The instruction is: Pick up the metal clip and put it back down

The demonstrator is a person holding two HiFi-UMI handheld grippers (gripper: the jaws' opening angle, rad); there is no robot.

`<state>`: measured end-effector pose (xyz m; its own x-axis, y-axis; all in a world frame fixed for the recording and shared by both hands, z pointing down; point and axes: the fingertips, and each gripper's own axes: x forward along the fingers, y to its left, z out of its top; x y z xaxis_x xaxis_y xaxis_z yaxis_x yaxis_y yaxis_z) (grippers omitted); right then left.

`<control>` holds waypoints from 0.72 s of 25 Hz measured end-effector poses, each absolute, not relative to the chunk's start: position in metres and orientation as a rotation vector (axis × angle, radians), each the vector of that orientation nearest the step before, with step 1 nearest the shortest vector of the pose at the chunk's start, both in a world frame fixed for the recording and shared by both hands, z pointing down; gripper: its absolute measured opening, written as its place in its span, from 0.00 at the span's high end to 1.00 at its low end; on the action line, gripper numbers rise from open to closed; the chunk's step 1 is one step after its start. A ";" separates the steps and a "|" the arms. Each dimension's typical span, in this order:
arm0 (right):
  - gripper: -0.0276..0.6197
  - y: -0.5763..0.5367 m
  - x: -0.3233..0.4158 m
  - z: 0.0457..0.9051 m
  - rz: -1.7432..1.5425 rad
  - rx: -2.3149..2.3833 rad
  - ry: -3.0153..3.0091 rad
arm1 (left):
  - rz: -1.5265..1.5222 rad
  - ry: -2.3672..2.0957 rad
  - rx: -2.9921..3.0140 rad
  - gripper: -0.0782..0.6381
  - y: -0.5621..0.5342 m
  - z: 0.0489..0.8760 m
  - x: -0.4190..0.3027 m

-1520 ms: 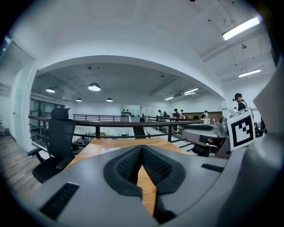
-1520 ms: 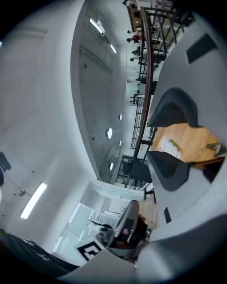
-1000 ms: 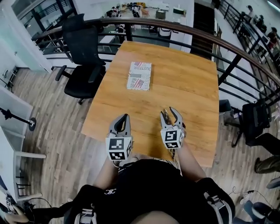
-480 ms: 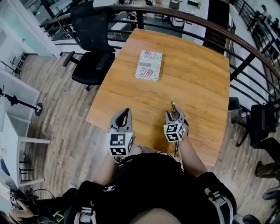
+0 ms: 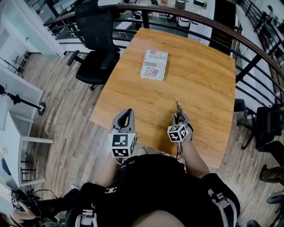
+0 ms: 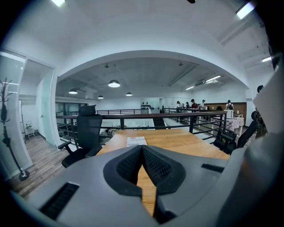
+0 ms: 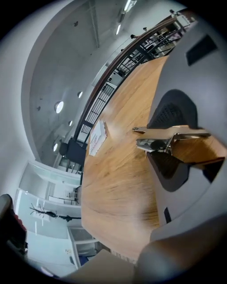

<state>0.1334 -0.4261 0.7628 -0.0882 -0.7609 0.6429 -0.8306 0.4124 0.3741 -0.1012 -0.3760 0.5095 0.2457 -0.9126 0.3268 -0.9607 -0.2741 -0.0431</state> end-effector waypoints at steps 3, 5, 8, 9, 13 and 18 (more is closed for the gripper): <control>0.74 -0.423 0.142 0.765 0.098 1.389 -1.808 | 0.433 -1.779 2.347 0.87 -0.374 0.508 -0.102; 0.82 -0.422 0.146 0.762 0.082 1.408 -1.791 | 0.433 -1.777 2.349 0.87 -0.373 0.507 -0.103; 0.85 -0.422 0.151 0.754 0.062 1.450 -1.777 | 0.430 -1.775 2.358 0.87 -0.374 0.505 -0.103; 0.88 -0.422 0.154 0.750 0.048 1.472 -1.770 | 0.427 -1.774 2.361 0.87 -0.374 0.505 -0.103; 0.92 -0.423 0.162 0.738 0.058 1.509 -1.770 | 0.413 -1.761 2.372 0.87 -0.373 0.503 -0.101; 0.92 -0.420 0.169 0.718 0.050 1.556 -1.773 | 0.404 -1.726 2.403 0.87 -0.374 0.501 -0.093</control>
<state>0.1687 -0.4199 0.7182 0.0341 -0.8323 0.5532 -0.8622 0.2554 0.4375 -0.0931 -0.3738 0.5013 0.2995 -0.9036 0.3062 -0.9457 -0.3237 -0.0303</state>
